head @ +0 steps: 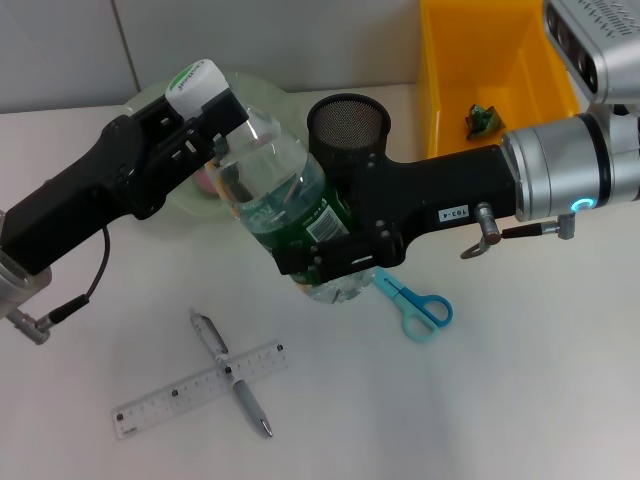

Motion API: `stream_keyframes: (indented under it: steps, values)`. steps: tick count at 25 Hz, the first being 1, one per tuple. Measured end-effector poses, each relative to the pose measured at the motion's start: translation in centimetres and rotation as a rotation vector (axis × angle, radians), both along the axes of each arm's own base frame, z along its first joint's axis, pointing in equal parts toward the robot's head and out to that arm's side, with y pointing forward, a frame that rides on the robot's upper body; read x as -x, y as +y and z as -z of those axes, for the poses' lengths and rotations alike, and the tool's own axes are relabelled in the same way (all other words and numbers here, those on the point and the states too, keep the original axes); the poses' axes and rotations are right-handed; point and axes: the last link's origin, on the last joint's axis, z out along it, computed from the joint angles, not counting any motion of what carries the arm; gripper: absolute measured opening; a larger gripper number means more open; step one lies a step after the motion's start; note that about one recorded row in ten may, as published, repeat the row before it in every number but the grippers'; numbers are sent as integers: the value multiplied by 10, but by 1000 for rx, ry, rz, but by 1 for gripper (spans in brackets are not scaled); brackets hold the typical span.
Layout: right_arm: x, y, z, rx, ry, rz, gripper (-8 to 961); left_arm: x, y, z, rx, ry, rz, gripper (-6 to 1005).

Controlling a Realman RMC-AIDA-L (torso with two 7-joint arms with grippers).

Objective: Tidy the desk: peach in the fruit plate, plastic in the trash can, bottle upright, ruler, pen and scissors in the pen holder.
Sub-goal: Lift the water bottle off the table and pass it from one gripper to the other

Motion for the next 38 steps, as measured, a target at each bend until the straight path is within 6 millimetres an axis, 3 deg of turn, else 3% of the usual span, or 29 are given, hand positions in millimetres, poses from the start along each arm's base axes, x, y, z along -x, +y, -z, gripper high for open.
stream_keyframes:
  steps: [38]
  values:
    - [0,-1,2,20,-12,10,770,2,1,-2,14,-9,-17,435]
